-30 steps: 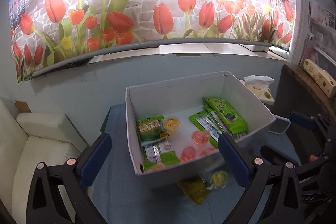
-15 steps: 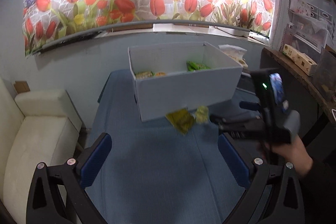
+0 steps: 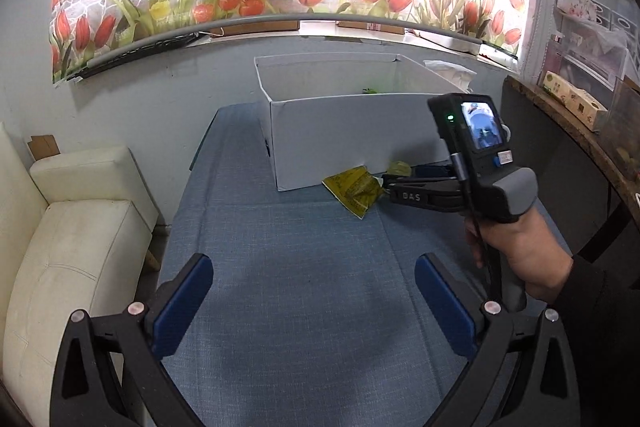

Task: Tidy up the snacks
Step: 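Grasp the clear yellow jelly cup with the right tool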

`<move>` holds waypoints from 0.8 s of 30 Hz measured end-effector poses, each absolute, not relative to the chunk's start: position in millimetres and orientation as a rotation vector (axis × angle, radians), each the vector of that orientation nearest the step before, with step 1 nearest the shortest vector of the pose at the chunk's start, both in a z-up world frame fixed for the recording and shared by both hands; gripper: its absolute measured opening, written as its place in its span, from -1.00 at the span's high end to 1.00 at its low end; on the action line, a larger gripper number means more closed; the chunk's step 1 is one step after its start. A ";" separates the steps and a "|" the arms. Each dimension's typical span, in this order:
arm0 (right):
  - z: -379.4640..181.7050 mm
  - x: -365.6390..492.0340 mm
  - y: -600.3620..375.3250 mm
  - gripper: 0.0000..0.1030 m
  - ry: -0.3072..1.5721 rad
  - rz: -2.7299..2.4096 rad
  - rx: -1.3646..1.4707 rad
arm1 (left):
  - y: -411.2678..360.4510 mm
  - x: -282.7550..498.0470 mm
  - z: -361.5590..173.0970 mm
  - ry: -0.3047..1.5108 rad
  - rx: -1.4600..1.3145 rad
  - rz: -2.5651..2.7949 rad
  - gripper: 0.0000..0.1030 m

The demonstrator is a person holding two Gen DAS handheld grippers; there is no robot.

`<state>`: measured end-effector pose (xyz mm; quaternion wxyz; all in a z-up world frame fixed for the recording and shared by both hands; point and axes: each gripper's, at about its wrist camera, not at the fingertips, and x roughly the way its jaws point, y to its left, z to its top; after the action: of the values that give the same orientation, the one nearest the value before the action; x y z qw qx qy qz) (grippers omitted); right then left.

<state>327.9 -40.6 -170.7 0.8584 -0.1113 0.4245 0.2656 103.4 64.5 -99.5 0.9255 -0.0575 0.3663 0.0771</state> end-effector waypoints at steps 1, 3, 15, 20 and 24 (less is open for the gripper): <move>-170.0 326.7 -40.8 0.23 0.898 0.581 -0.223 | 65.4 106.6 -101.1 0.756 -0.121 0.161 -1.00; -167.1 323.2 -43.3 0.23 0.890 0.593 -0.224 | 67.2 114.1 -104.2 0.765 -0.136 0.163 -1.00; -139.5 274.2 -102.1 0.23 0.835 0.607 -0.233 | 64.3 201.8 -127.8 0.811 -0.192 0.175 -1.00; -128.4 258.9 -140.4 0.23 0.832 0.589 -0.185 | 49.2 243.9 -152.5 0.847 -0.127 0.211 -1.00; -120.8 246.9 -162.5 0.23 0.825 0.581 -0.140 | 34.0 269.7 -173.2 0.865 -0.058 0.255 -1.00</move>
<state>246.9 -162.5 -120.8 0.8730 -0.0672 0.3947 0.2783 269.7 34.0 -173.2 0.8997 -0.0281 0.4179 0.1231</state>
